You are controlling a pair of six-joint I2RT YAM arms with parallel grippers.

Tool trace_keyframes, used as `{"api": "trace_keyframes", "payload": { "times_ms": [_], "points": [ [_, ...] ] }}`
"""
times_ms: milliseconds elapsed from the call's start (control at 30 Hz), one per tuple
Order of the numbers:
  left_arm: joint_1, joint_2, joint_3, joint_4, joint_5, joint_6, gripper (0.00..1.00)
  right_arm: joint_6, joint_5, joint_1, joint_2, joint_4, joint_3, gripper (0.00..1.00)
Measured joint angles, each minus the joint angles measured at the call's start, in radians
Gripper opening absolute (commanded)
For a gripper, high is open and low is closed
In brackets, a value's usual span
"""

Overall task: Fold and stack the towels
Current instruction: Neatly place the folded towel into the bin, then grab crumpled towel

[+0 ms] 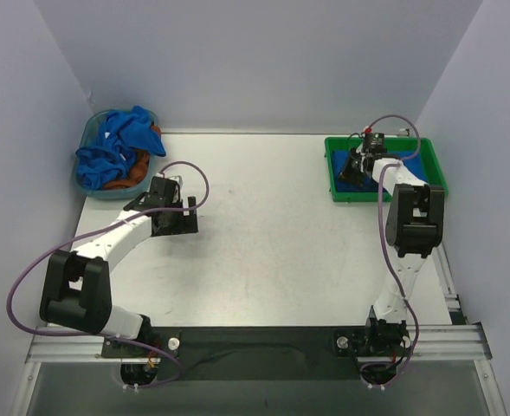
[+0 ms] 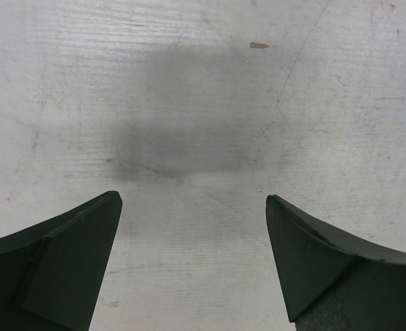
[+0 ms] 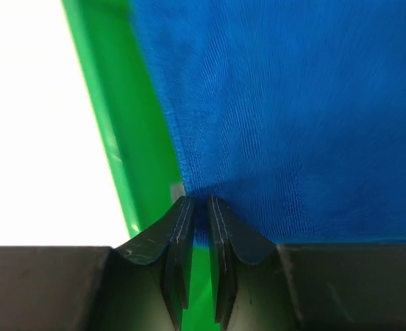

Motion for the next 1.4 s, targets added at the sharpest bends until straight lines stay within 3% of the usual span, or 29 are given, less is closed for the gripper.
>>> {"api": "trace_keyframes", "payload": {
  "times_ms": [200,300,633,733,933,1100,1267,1400],
  "points": [
    [0.0,-0.027,0.0,0.0,0.0,0.0,0.97,0.061,-0.052,0.009,-0.002,0.012,-0.08,0.15],
    [0.0,-0.042,0.0,0.0,0.0,0.0,0.97,0.071,-0.056,0.013,-0.021,0.021,-0.101,0.21],
    [0.0,-0.104,0.003,-0.003,-0.001,-0.005,0.97,0.026,-0.009,0.024,-0.29,-0.07,-0.119,0.83],
    [0.0,-0.101,0.05,-0.032,-0.003,-0.017,0.97,0.01,0.022,0.026,-0.444,-0.095,-0.135,0.91],
    [0.035,0.009,0.412,-0.112,-0.092,-0.034,0.98,0.003,0.057,0.033,-0.752,-0.157,-0.277,0.95],
    [0.195,0.157,0.67,-0.123,-0.183,-0.081,0.97,0.012,0.076,0.077,-0.96,-0.202,-0.488,0.95],
    [0.327,0.327,0.795,-0.125,-0.247,-0.126,0.97,0.023,0.072,0.132,-1.083,-0.228,-0.698,0.95],
    [0.381,0.425,0.813,-0.129,-0.288,-0.183,0.96,0.026,0.046,0.166,-1.093,-0.233,-0.761,0.95]
  ]
}}
